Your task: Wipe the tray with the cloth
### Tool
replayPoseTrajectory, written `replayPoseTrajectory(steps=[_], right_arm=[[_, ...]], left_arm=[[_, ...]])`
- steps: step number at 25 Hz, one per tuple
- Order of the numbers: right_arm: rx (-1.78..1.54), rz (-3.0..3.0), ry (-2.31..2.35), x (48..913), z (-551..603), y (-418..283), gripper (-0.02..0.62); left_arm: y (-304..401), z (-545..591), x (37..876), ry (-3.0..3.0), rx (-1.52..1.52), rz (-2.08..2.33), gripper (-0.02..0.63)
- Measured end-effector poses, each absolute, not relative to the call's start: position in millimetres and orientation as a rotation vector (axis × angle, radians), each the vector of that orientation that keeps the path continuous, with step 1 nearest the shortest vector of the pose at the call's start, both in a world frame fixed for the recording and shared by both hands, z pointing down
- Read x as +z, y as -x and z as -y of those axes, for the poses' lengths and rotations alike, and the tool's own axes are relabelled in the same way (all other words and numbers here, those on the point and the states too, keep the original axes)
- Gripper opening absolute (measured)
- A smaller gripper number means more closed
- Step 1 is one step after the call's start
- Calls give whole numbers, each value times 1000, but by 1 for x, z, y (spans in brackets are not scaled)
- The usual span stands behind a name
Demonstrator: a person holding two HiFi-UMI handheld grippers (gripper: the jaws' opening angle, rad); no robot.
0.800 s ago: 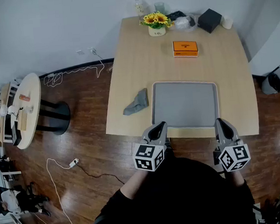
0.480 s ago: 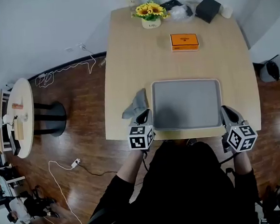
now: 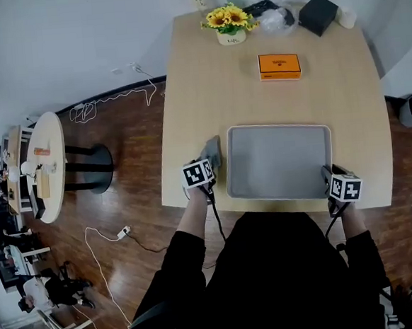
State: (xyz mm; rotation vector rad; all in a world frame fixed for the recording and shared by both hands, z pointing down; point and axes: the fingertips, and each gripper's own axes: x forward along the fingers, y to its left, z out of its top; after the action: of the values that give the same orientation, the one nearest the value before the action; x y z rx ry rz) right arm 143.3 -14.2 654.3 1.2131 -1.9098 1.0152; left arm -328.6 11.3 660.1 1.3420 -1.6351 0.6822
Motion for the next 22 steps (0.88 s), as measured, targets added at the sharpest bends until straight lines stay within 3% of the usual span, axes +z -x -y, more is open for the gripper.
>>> replayPoseTrajectory(steps=[4,6,8,13,15,17,20,22], right_arm=[[1006,1941,-1177,650,14,-138,146],[1003,1945,-1162,651,16,-138,146],[1006,1944,-1156,652,16,-139,146],[1014,1952,-1168,651,15,-139,146],[1018,1955,-1168,651,15,-139,147],[1025,1957,-1168,651,14,-139,147],[1030,1965,-1178,650,13,-136,146],[1032,1972,-1190,649,13,-134,146]], left_arm=[[322,-10,668,-1331,693,1588,223],[320,-3,657,-1360,703,1607,8],[316,10,632,-1458,818,1656,6],[268,54,604,-1909,1914,1560,6],[233,59,627,-1982,2108,1347,6],[209,62,647,-1984,1940,1272,6],[193,74,647,-1851,1319,1308,6],[192,82,642,-1770,1083,1307,6]])
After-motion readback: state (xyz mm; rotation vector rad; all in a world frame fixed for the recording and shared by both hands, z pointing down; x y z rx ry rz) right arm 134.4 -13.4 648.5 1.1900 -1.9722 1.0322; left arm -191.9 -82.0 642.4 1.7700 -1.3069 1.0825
